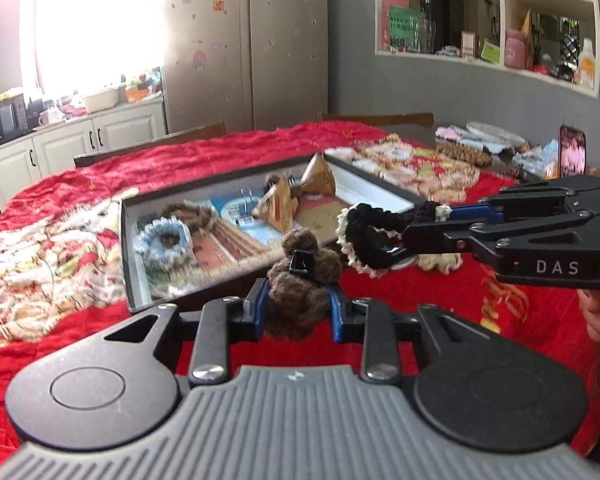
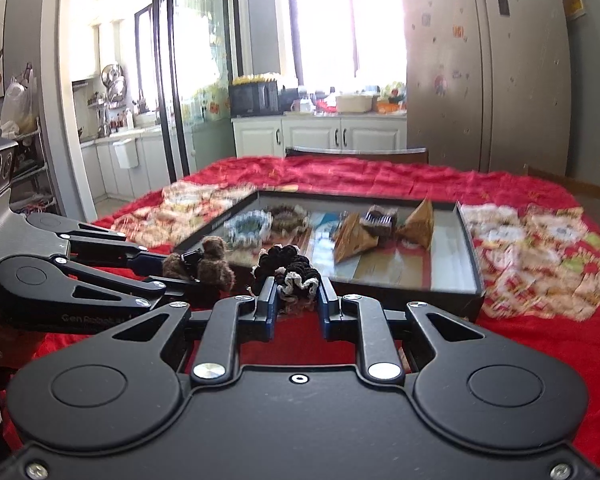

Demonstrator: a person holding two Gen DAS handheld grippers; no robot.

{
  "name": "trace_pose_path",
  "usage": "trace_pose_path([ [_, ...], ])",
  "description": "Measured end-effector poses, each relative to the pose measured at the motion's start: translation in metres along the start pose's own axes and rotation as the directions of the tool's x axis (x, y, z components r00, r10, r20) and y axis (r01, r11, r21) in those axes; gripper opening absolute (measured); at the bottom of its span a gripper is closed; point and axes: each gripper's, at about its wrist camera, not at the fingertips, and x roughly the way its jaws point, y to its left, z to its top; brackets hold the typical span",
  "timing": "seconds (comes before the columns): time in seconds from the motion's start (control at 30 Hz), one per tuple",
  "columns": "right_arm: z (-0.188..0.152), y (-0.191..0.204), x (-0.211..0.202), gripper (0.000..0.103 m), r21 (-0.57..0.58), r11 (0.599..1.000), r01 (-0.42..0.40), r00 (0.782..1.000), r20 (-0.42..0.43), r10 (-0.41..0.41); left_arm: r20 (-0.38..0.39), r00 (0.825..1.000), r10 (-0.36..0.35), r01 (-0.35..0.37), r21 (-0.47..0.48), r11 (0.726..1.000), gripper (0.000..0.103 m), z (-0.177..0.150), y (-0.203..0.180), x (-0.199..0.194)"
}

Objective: Organize objects
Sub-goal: 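Carry the pompom and scrunchie over the black box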

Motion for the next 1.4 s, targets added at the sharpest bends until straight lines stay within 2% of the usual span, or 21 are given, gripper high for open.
trace_pose_path([
  [0.2,0.019,-0.003,-0.014,0.019,-0.02,0.999,0.039,0.998,0.054,-0.038,0.071,0.997,0.011,-0.01,-0.007,1.0,0.034,0.022,0.004,-0.017],
  [0.33,0.034,-0.009,-0.016,0.019,-0.023,0.997,0.068,0.995,0.074,-0.066,0.096,0.992,0.081,-0.081,-0.001,0.997,0.034,0.038,0.009,-0.016],
  [0.43,0.047,-0.013,-0.012,0.019,-0.034,0.995,0.093,0.992,0.091,-0.089,0.097,0.991,0.096,-0.095,-0.013,0.995,0.034,0.049,0.014,-0.01],
  [0.67,0.08,-0.024,0.01,0.019,-0.046,0.987,0.153,0.982,0.118,-0.147,0.09,0.988,0.125,-0.123,-0.032,0.992,0.034,0.072,0.025,0.01],
  [0.9,0.106,-0.037,0.047,0.019,-0.027,0.986,0.163,0.981,0.106,-0.159,0.064,0.99,0.128,-0.124,-0.065,0.99,0.034,0.09,0.038,0.038],
  [1.4,0.125,-0.071,0.128,0.02,0.069,0.982,0.178,0.982,0.055,-0.182,-0.023,0.988,0.15,-0.152,-0.131,0.98,0.034,0.102,0.056,0.106],
])
